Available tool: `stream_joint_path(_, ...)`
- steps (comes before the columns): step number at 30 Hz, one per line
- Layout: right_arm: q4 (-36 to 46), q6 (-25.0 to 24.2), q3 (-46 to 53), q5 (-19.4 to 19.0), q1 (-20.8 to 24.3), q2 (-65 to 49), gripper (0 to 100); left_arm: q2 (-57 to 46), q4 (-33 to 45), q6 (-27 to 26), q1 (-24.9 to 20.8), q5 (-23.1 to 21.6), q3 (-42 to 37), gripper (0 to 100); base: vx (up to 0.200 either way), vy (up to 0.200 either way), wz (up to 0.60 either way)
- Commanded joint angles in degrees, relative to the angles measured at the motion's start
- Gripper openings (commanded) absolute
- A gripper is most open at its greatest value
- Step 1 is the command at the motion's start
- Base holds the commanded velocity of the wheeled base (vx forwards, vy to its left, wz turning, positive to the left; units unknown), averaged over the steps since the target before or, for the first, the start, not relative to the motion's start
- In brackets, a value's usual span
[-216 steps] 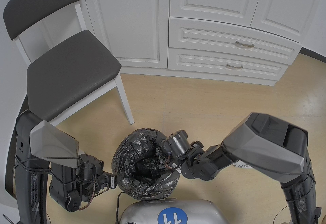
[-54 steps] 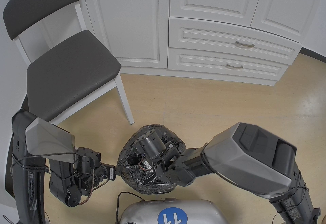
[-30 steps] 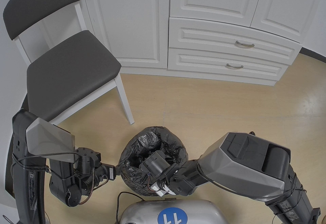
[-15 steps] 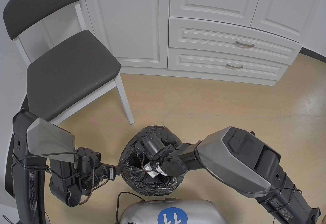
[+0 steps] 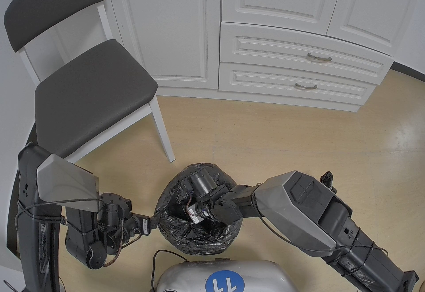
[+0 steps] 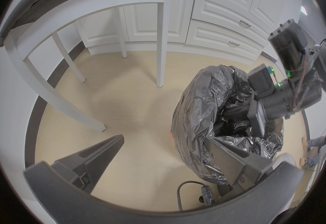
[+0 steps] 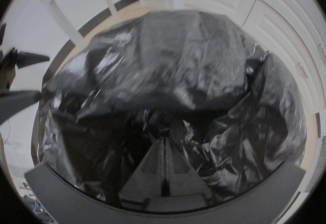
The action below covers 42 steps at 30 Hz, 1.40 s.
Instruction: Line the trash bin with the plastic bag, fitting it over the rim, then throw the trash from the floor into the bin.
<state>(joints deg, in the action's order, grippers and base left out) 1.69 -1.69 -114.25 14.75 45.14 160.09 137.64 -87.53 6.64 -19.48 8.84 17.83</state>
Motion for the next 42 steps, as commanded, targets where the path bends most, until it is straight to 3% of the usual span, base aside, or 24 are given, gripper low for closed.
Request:
stream_joint_path(1,-11.5,-0.2,-0.3,0.0,-2.3,3.7,0,0.3,0.0,0.1,0.1,0.0,0.3,100,0.000,0.000,0.00)
stream_joint_path(8,-24.2,-0.2,-0.3,1.3,-3.0,5.1,0,0.3,-0.1,0.1,0.0,0.0,0.4,100,0.000,0.000,0.00)
stream_joint_path(14,-26.4,-0.2,-0.3,1.7,-3.2,5.0,0,0.3,-0.1,0.1,0.0,0.1,0.4,100,0.000,0.000,0.00)
stream_joint_path(18,-21.4,-0.1,-0.3,4.9,-3.5,2.2,0,0.2,-0.1,0.1,0.0,0.1,0.3,100,0.000,0.000,0.00)
stream_joint_path(22,-13.4,-0.2,5.4,5.4,-4.0,-3.2,0,0.3,0.0,0.0,0.0,0.1,0.3,100,0.000,0.000,0.00)
stream_joint_path(28,-10.8,0.2,8.8,6.0,-5.0,-5.3,0,0.4,0.0,0.1,0.0,0.1,0.4,100,0.000,0.000,0.00)
stream_joint_path(29,-8.6,1.2,9.0,9.6,-5.2,-5.4,0,1.0,-0.1,0.1,0.1,0.1,0.5,100,0.000,0.000,0.00)
stream_joint_path(30,-8.4,1.3,9.1,9.9,-5.2,-5.4,0,1.0,0.0,0.1,0.1,0.1,0.5,100,0.000,0.000,0.00)
stream_joint_path(35,-8.3,1.0,8.8,9.9,-3.7,-5.7,0,1.0,-0.1,0.2,0.1,0.1,0.8,100,0.000,0.000,0.00)
stream_joint_path(42,-7.8,1.2,11.9,8.0,1.7,-7.9,0,-0.4,-0.1,2.2,0.0,0.1,1.6,100,0.000,0.000,0.00)
